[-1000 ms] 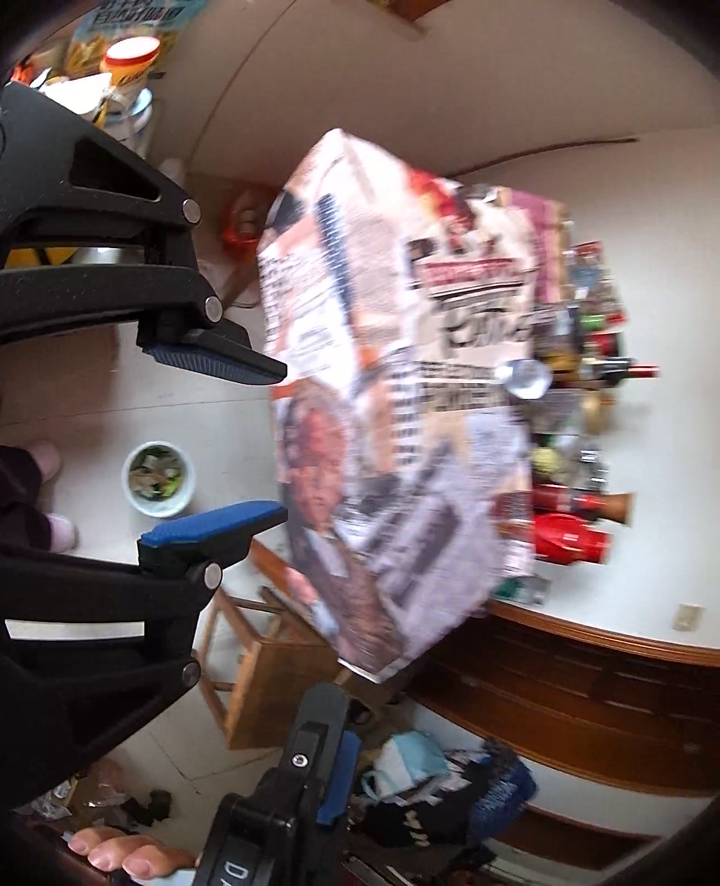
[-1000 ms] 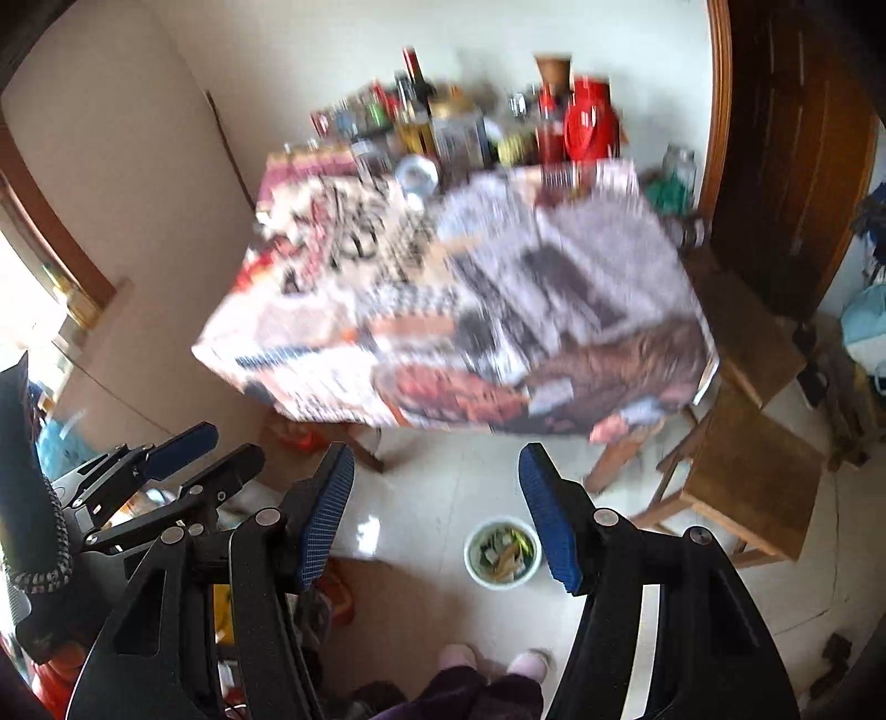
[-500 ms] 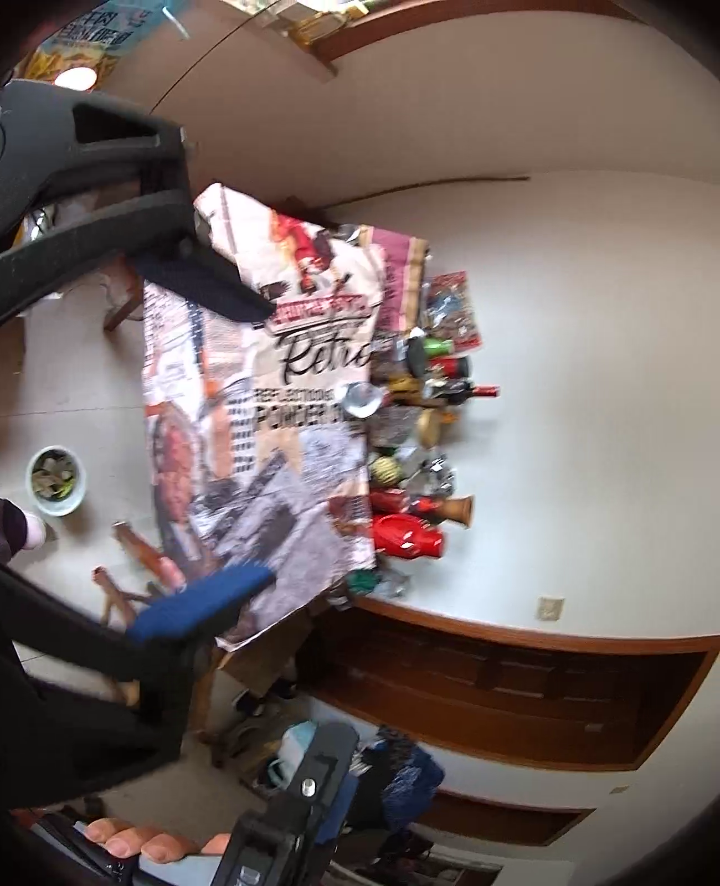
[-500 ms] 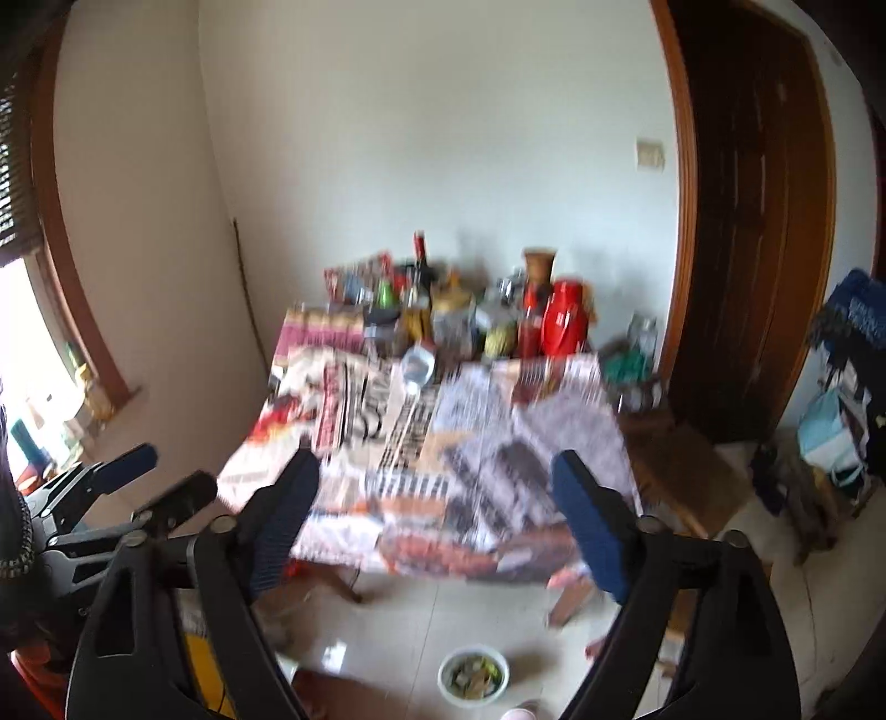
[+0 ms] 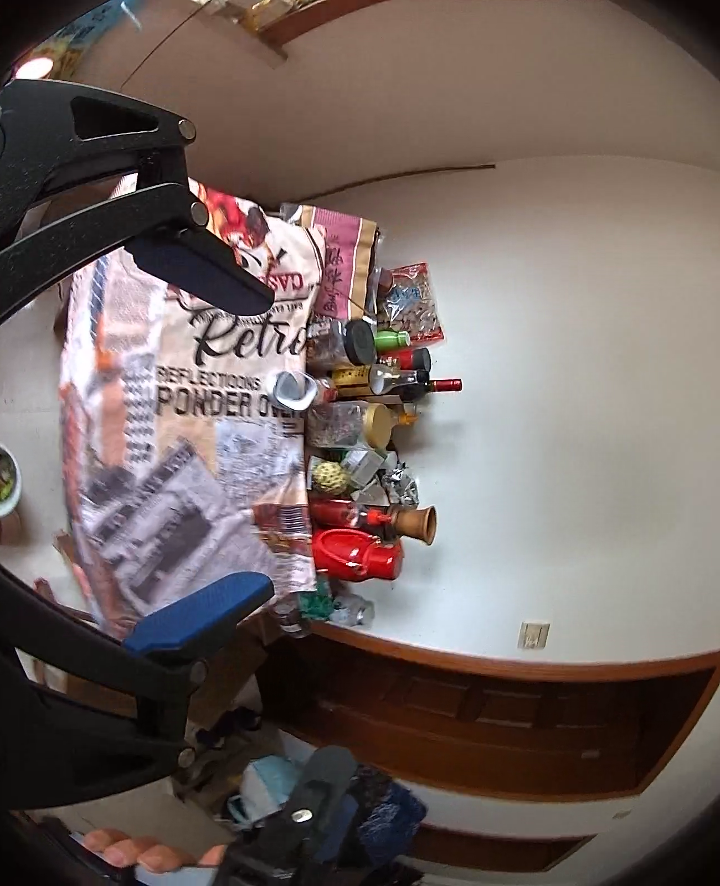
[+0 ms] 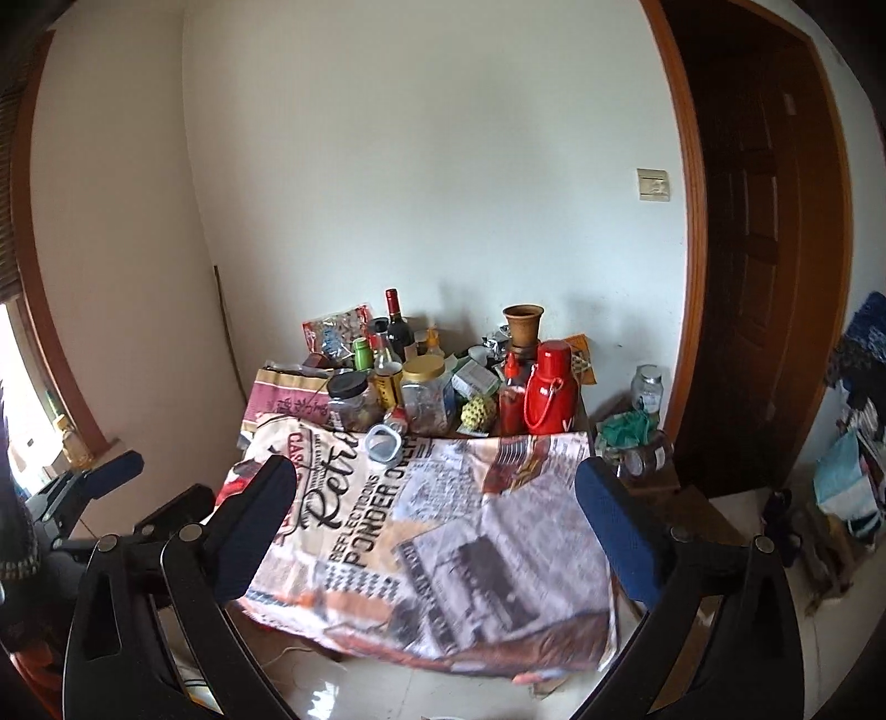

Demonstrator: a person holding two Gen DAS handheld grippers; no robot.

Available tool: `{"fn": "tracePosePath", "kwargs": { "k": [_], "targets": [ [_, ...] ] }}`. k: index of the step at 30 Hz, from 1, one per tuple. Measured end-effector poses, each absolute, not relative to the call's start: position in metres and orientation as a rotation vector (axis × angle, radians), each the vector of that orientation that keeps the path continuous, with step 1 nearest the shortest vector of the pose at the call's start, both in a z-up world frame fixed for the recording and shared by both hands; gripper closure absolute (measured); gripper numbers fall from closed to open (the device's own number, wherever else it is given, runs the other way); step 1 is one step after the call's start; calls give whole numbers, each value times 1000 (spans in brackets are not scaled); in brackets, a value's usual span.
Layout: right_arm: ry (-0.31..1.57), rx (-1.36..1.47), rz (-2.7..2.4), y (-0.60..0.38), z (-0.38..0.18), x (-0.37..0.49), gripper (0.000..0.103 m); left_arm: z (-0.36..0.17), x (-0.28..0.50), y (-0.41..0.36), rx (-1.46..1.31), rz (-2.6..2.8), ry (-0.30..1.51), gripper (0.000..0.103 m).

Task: Collect trash
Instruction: 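Grasp the white plastic tub with the left tool while the right tool grasps the metal tin lid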

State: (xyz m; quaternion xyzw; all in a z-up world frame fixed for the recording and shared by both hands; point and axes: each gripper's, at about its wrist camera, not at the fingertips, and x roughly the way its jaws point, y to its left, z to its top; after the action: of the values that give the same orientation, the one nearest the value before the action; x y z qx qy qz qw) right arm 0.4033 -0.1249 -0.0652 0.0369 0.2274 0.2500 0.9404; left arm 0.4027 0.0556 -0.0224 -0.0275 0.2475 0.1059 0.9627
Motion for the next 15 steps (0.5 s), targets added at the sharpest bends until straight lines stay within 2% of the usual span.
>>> {"fn": "tracePosePath", "kwargs": {
  "k": [8, 15],
  "targets": [
    [518, 43, 549, -123, -71, 486, 3, -36, 482, 70, -166, 261, 552, 9],
    [601, 51, 523, -97, -88, 542, 3, -69, 547, 129, -218, 298, 637, 9]
  ]
}}
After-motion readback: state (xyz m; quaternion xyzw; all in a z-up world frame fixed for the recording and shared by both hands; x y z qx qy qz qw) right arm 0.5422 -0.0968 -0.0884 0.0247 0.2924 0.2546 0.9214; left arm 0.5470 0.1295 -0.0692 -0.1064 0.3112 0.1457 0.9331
